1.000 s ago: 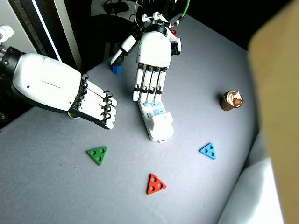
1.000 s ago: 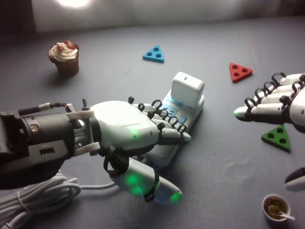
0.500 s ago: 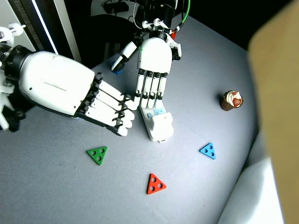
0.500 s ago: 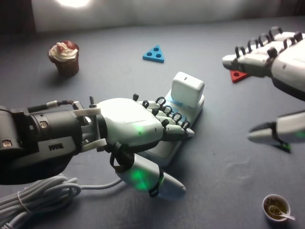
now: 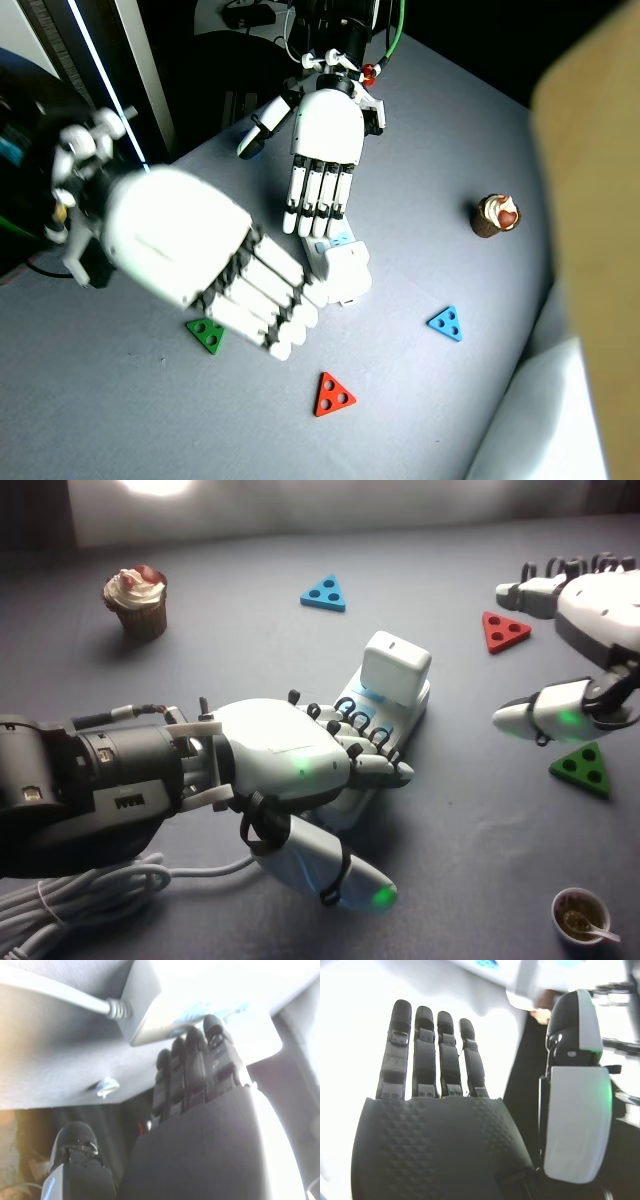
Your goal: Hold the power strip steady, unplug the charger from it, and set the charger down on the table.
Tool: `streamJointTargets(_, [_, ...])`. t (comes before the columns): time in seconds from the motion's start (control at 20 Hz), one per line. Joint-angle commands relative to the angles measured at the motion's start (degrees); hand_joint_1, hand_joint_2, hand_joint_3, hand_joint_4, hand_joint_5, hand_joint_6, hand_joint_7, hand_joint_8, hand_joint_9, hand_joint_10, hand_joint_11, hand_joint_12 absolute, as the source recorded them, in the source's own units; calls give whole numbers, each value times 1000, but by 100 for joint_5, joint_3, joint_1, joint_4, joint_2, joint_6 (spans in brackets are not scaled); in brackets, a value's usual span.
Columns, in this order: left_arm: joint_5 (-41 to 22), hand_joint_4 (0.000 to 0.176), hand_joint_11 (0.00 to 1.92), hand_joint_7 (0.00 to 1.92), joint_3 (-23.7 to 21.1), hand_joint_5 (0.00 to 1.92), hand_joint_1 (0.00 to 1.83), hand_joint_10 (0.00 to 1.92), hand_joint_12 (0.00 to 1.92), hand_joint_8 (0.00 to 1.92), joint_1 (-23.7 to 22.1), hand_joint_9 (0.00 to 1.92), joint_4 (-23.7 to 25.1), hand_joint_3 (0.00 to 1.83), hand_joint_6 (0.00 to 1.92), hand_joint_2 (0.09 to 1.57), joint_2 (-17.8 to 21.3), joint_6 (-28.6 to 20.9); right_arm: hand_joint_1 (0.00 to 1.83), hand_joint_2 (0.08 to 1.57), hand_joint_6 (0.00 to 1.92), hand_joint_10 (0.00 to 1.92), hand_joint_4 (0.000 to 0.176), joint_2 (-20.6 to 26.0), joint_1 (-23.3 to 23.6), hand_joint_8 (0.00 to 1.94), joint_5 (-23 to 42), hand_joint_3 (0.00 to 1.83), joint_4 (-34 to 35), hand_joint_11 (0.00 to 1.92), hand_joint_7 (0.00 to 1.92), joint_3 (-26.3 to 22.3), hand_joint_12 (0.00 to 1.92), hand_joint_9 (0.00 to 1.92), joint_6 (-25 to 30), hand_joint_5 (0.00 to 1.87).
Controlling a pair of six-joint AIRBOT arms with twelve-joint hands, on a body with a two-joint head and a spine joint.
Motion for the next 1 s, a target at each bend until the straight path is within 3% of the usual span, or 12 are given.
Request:
streamJointTargets(0.0, [-385,0,85,219,15,184,67,3,173,5,12,201,-35,2,5,1042,-81,-35,912,951,8,5,0,32,90,5,266,1,-215,164,298,41,473,299,22,274])
streamJointTargets(0.5, [-359,0,79,201,8,167,85,5,161,6,126,180,-35,0,5,1034,-76,-67,876,989,6,2,0,-662,383,4,-224,5,420,130,305,544,491,288,75,295])
streamJointTargets(0.95, [-325,0,68,184,-13,152,80,4,147,4,125,170,-34,0,5,1028,-28,-73,906,994,1,4,0,-1021,513,2,-164,5,421,176,432,808,582,412,74,394])
